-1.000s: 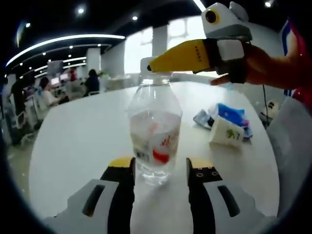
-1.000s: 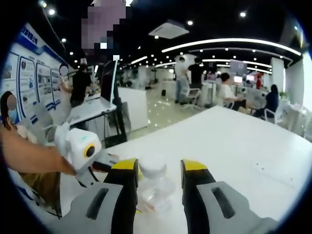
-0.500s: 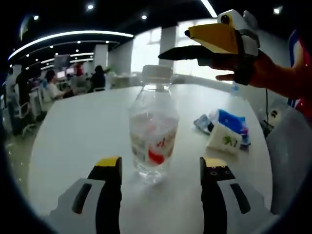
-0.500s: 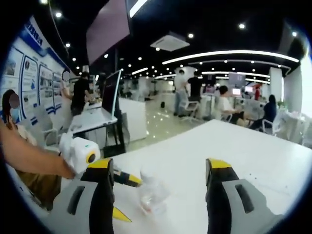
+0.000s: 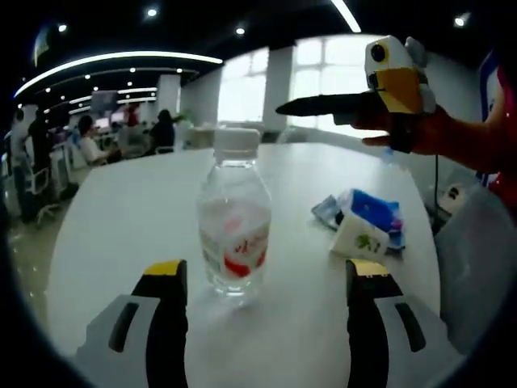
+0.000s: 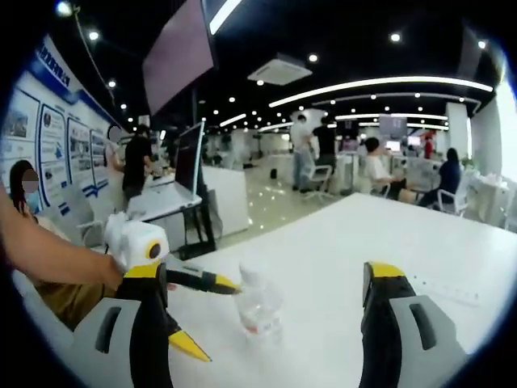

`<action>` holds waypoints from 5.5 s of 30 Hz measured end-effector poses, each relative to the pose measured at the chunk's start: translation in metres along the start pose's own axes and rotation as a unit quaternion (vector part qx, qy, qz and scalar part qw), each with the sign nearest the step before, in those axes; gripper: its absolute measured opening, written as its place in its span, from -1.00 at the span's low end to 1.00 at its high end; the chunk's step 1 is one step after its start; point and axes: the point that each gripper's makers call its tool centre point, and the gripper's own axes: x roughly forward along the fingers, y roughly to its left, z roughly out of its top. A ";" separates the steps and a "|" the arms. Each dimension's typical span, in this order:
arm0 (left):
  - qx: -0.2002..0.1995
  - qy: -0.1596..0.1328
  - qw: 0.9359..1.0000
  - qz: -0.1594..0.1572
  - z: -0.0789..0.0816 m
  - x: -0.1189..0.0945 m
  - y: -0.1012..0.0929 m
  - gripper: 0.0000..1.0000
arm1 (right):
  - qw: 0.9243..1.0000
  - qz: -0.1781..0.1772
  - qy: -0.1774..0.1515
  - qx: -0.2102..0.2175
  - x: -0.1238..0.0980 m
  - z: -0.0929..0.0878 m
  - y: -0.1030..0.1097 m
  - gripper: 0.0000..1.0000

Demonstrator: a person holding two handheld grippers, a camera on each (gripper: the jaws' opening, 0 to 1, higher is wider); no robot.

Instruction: Arrange the tabletop items into an orderly group along one side of the table until the central work area is clear of visible clutter.

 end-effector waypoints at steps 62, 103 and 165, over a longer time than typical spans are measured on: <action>0.007 0.018 0.996 -0.089 0.006 -0.018 -0.178 0.56 | 0.981 -0.071 0.096 0.150 -0.187 -0.116 0.006 0.99; -0.026 0.029 0.997 -0.074 -0.013 -0.028 -0.153 0.45 | 0.940 -0.037 0.247 0.234 -0.087 -0.192 0.004 0.45; -0.173 -0.192 0.958 -0.126 0.120 -0.070 -0.151 0.36 | 0.946 0.253 -0.134 0.151 -0.147 -0.014 0.091 -0.22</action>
